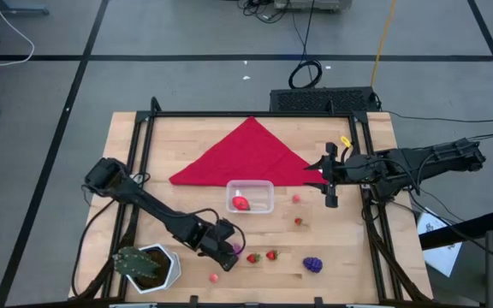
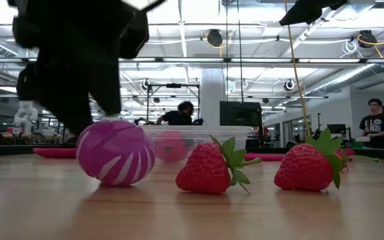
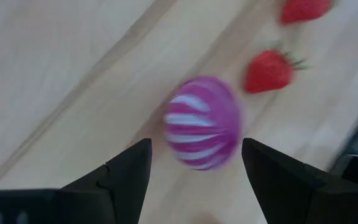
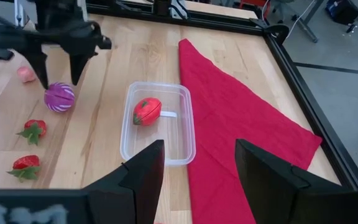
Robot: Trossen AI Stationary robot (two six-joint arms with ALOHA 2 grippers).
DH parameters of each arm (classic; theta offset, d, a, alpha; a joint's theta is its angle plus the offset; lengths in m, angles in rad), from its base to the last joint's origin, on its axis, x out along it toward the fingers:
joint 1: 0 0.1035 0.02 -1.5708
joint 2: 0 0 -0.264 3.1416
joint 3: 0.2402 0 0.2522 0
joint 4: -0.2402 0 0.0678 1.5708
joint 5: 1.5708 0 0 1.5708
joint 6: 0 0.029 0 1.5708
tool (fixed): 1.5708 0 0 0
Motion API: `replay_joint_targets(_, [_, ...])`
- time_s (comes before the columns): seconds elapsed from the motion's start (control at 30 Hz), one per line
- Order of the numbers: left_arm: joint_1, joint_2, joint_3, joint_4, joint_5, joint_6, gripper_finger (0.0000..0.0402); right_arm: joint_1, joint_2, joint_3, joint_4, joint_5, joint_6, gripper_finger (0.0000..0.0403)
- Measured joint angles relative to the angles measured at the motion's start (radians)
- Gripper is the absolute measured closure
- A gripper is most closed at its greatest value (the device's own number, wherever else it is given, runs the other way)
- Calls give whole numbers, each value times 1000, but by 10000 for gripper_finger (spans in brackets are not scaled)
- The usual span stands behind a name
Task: Pick and placing Produce into tupperware
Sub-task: Put the red onion in the transparent bin
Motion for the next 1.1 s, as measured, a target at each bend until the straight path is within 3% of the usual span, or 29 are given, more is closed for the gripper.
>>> replay_joint_targets(1.1, [19, 21, 0, 168, -24, 146, 149, 0, 0, 0, 1, 0, 26, 216])
